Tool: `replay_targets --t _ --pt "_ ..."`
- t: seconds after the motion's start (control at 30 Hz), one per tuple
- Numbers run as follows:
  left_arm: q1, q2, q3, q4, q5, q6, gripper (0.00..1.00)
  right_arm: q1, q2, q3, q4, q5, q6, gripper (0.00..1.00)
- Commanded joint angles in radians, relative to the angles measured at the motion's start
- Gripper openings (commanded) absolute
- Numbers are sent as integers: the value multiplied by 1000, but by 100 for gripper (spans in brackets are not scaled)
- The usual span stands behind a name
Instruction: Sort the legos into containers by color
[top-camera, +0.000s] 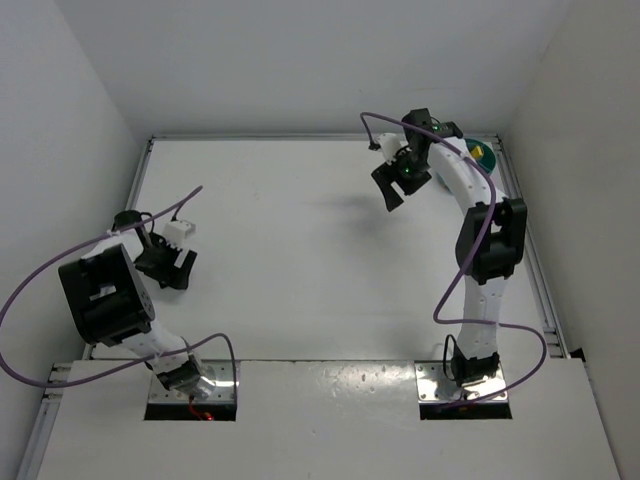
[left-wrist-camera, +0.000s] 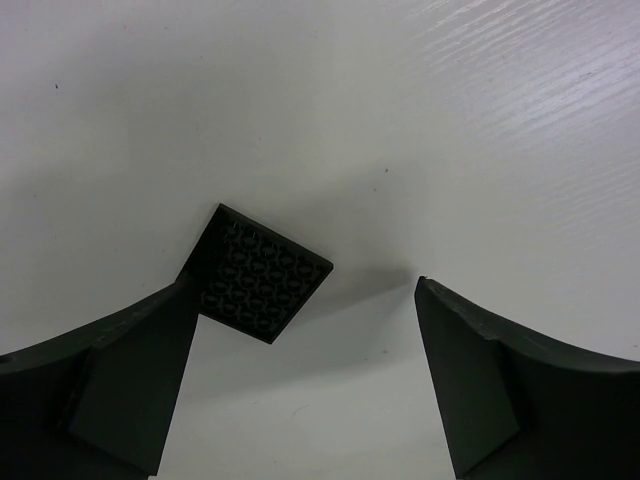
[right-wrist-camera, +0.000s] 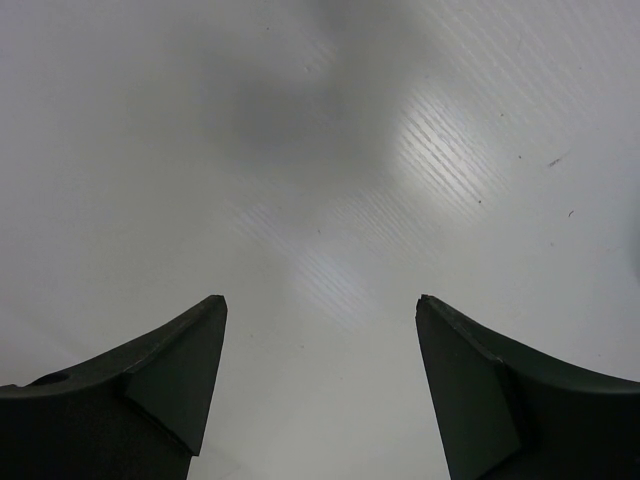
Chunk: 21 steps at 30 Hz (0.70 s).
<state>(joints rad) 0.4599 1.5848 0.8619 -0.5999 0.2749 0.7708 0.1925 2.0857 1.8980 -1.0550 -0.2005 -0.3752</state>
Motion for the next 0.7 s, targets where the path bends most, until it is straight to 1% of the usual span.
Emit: replay_targets --t 0.0,0.1,0.13,0.27,0.3,0.4,0.57,0.67 --pt "10 9 12 -35 67 45 94 16 -27 1 16 18 -14 77" --pt "-1 21 22 -35 67 45 94 16 -27 1 16 18 -14 77" --pt "-1 21 31 -46 76 45 92 16 -18 1 16 18 -14 77" --pt "-75 70 41 -55 106 24 90 25 -18 1 16 27 -14 77" --pt "-116 90 42 -55 118 9 90 25 -18 -8 16 27 -14 77" --pt "-182 109 52 -32 127 -28 87 25 -29 -17 16 36 -14 77" --pt "-351 159 72 67 136 -140 84 25 -38 -37 16 36 -24 77" --pt "-455 201 124 109 126 -206 83 25 -47 -47 26 46 -24 77"
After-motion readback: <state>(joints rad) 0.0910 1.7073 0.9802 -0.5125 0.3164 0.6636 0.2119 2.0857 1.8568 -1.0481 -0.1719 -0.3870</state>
